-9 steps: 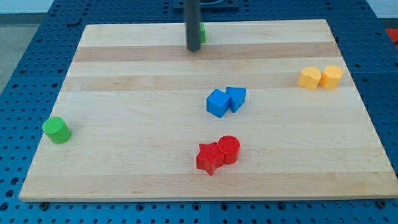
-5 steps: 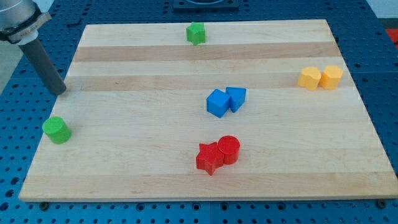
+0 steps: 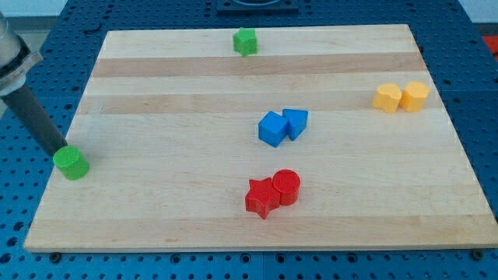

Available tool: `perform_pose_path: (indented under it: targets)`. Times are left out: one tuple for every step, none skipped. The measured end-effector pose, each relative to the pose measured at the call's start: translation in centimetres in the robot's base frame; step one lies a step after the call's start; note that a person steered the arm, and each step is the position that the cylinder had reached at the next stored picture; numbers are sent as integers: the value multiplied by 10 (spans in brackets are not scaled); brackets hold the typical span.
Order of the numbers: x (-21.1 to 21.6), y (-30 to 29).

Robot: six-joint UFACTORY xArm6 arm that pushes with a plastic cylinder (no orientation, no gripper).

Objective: Push the green circle slightly up

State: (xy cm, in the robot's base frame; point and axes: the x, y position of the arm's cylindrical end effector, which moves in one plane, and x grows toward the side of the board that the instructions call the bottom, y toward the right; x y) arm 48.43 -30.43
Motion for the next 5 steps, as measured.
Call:
perform_pose_path:
  targets:
    - [47, 0]
    - [82, 5]
    - [88, 17]
    - [87, 18]
    - [71, 26]
